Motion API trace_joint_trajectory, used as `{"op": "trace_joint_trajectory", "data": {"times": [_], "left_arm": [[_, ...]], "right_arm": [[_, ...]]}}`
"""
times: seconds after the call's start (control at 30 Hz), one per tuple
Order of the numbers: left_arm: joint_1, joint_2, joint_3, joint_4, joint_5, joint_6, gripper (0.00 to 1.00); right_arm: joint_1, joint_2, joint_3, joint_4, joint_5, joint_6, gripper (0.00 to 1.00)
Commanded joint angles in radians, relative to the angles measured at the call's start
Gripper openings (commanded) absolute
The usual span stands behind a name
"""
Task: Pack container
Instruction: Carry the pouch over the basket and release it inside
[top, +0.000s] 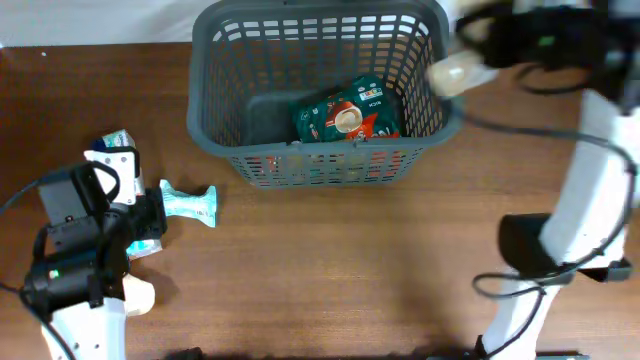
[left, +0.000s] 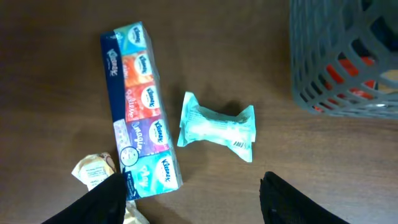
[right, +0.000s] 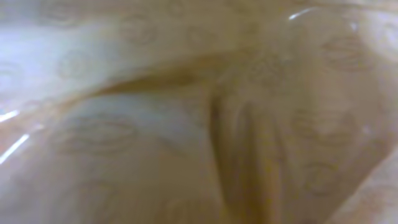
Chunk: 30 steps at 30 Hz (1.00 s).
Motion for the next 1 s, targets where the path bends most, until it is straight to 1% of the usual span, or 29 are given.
{"op": "trace_joint_trajectory", "data": {"times": [0.0, 0.2, 0.23, 0.37, 0.43, 0.47, 0.5, 0.53, 0.57, 0.8, 0.87, 0.9, 0.97], "left_arm": [[0.004, -0.090, -0.006, -0.014, 0.024, 0.006, 0.62], [0.004, -0.201, -0.006, -0.082, 0.025, 0.006, 0.62], [0.004, -0.220, -0.006, -0.099, 0.029, 0.006, 0.62], [0.004, -0.270, -0.006, -0.170, 0.072, 0.006, 0.62], [0.004, -0.283, -0.006, -0.205, 0.093, 0.006, 0.62], [0.004, -0.284, -0.006, -0.210, 0.103, 0.006, 0.62], [0.004, -0.284, -0.006, -0.212, 0.103, 0.006, 0.62], [0.004, -0.284, -0.006, -0.213, 0.103, 0.006, 0.62], [0.004, -0.284, -0.006, -0.214, 0.103, 0.006, 0.62], [0.004, -0.284, -0.006, -0.214, 0.103, 0.006, 0.62], [0.004, -0.284, -0.006, -0.214, 0.098, 0.014, 0.62], [0.004, -0.284, -0.006, -0.214, 0.090, 0.014, 0.62], [0.004, -0.284, -0.006, -0.214, 0.076, 0.013, 0.62]], "right_arm": [[0.163, 0.002, -0.116, -0.006, -0.018, -0.150, 0.03], [0.287, 0.002, -0.375, 0.008, 0.113, -0.262, 0.04], [0.299, 0.002, -0.439, 0.039, 0.174, -0.265, 0.03], [0.301, 0.002, -0.592, 0.130, 0.291, -0.269, 0.03], [0.301, 0.002, -0.650, 0.169, 0.304, -0.268, 0.04], [0.301, 0.002, -0.668, 0.180, 0.309, -0.269, 0.16], [0.301, 0.006, -0.697, 0.197, 0.316, -0.269, 0.60], [0.301, 0.009, -0.720, 0.209, 0.315, -0.269, 0.84], [0.301, 0.011, -0.729, 0.216, 0.318, -0.269, 0.99], [0.301, 0.012, -0.740, 0.278, 0.342, -0.267, 0.99], [0.296, 0.011, -0.709, 0.278, 0.366, -0.230, 0.99], [0.289, 0.010, -0.661, 0.266, 0.395, -0.187, 0.99], [0.275, 0.000, -0.575, 0.233, 0.414, -0.159, 0.99]]}}
